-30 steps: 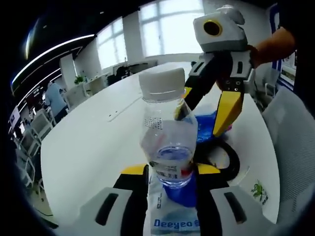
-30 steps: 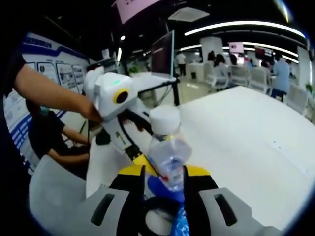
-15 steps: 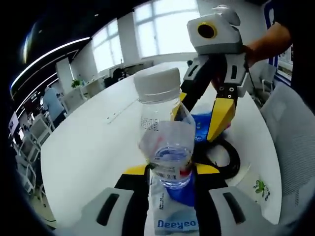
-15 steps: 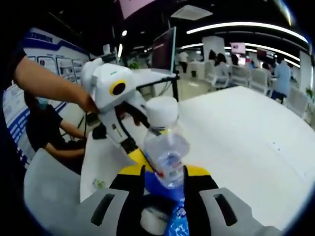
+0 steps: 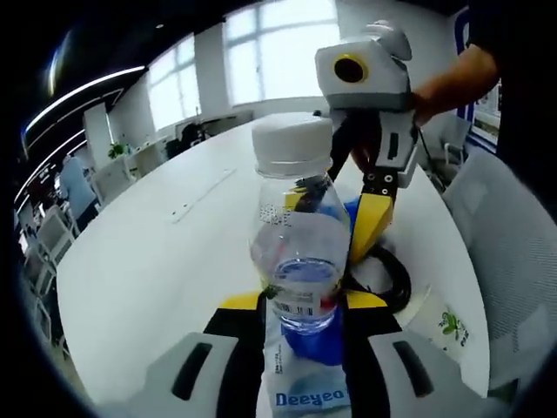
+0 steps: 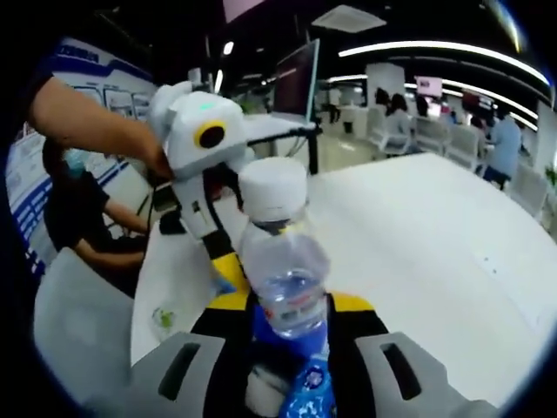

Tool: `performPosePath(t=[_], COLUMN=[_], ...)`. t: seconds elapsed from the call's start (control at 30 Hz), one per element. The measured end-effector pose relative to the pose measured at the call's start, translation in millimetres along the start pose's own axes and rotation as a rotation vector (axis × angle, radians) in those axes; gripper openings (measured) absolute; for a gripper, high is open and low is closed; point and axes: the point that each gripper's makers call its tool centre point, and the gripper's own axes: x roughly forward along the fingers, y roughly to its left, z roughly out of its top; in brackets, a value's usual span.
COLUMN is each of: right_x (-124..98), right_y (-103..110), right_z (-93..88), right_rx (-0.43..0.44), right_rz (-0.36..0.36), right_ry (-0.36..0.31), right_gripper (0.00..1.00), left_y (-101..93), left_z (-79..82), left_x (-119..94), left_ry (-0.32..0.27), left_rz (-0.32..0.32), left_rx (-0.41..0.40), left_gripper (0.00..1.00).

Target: Arrange the tabletop items into an orderly group along one side of the table until the central work area is clear of visible clutter.

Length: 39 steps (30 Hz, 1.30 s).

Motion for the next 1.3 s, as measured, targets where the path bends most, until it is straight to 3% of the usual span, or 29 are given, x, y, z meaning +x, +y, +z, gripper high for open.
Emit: performPosePath(t=[0.27,0.6,0.87,1.3], right_x=[-0.7,-8.9,-18.4,-44.9], right_y=[-0.1,1.8,3.5,6.0], right_z=[-0.7,-4.5,-1.9,0.3], right_rx=[0.022,0.038,0.020,-0.017], right_rz=[-0.025,-0.044,-0.047,-0.081], right_ry=[0.007,0.010,0.000,-0.027], right_gripper=[0.30,0.27,0.32,0.53], left_y=[0.6,-4.5,-1.7,7.2], left_z=[-1.6,1.1,5.3,13.2], left_x=[4.0,10.4,9.6,11.3], left_ry=[0.049,0.054,0.030,-0.015], left_rz=[0.027,0.102,0.159,0.246], left_rx=[-0.038,-0.115,-0.152,-0.231], left_gripper=[0.34,0.45,0.49,0.53])
